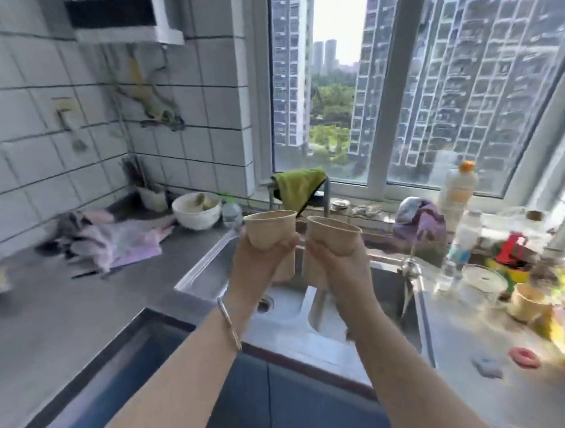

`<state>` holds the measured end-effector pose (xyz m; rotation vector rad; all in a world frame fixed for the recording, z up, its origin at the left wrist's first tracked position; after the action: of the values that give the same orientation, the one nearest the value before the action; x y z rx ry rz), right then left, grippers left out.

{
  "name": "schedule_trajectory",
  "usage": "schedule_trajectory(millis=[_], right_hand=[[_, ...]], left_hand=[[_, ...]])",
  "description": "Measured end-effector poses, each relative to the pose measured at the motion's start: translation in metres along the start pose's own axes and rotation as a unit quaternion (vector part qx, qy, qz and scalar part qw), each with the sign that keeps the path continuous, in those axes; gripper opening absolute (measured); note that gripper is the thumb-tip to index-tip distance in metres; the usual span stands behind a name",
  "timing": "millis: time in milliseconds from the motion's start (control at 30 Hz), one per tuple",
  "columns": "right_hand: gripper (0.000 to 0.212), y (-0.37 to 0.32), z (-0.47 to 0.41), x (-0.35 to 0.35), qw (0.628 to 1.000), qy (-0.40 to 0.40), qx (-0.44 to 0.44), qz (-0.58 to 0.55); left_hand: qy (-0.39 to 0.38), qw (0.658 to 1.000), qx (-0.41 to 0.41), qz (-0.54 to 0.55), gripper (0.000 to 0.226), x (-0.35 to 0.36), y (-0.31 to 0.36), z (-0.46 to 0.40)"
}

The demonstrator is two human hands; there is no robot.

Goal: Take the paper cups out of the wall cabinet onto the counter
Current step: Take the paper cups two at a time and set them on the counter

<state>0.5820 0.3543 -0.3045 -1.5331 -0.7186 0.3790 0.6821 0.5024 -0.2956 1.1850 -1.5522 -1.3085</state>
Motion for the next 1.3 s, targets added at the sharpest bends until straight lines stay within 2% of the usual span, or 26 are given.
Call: schedule_trajectory(millis=[67,133,300,367,433,533,633,700,767,833,1000,1133,1300], right_hand=[[0.047,0.015,0.02,0.07,0.998,-0.055,0.01,0.001],[0.036,0.036,0.038,0.133,0.994,-0.104,0.034,0.0],[0.043,0.086,0.077,0.272,0.975,-0.206,0.081,0.018],[0.031,0.105,0.093,0.325,0.964,-0.251,0.082,0.03],[0.027,0.125,0.107,0.374,0.953,-0.287,0.083,0.044],[0.025,0.155,0.126,0.449,0.93,-0.351,0.093,0.051],[0.034,0.184,0.147,0.517,0.902,-0.409,0.122,0.067],[0.049,0.206,0.162,0.555,0.881,-0.442,0.139,0.096],[0.061,0.224,0.176,0.589,0.863,-0.469,0.145,0.118],[0.059,0.24,0.19,0.62,0.847,-0.494,0.15,0.128],[0.052,0.273,0.227,0.682,0.813,-0.539,0.164,0.145],[0.051,0.301,0.246,0.724,0.8,-0.554,0.165,0.158],[0.069,0.338,0.261,0.768,0.797,-0.552,0.15,0.196]], left_hand=[[0.041,0.999,-0.012,-0.003,0.017,-0.068,-0.016,-0.008],[0.083,0.997,-0.004,-0.008,0.02,-0.132,-0.028,-0.013],[0.199,0.979,-0.05,0.0,0.068,-0.281,-0.067,-0.017],[0.263,0.962,-0.068,-0.01,0.079,-0.336,-0.082,-0.016],[0.321,0.944,-0.079,-0.021,0.077,-0.385,-0.096,-0.016],[0.391,0.915,-0.1,-0.022,0.06,-0.452,-0.116,-0.019],[0.464,0.88,-0.105,0.012,0.061,-0.51,-0.133,-0.018],[0.502,0.857,-0.116,0.021,0.057,-0.542,-0.143,-0.015],[0.531,0.838,-0.12,0.024,0.071,-0.571,-0.152,-0.011],[0.556,0.822,-0.121,0.022,0.082,-0.598,-0.161,-0.006],[0.593,0.791,-0.143,0.047,0.081,-0.657,-0.187,0.003],[0.59,0.793,-0.145,0.05,0.057,-0.702,-0.209,-0.005],[0.574,0.799,-0.176,0.037,0.073,-0.747,-0.241,-0.023]])
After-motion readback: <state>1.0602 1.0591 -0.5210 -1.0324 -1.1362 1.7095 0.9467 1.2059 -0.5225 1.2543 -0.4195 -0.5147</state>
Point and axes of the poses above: each hand's wrist, its own z-axis away from the middle knuckle, its own x-axis out of the palm, y = z × x, the point moved 10 cm from there along -z, towards the middle knuckle, and after that the axes turned 5 degrees about y, right-handed, at the moved point
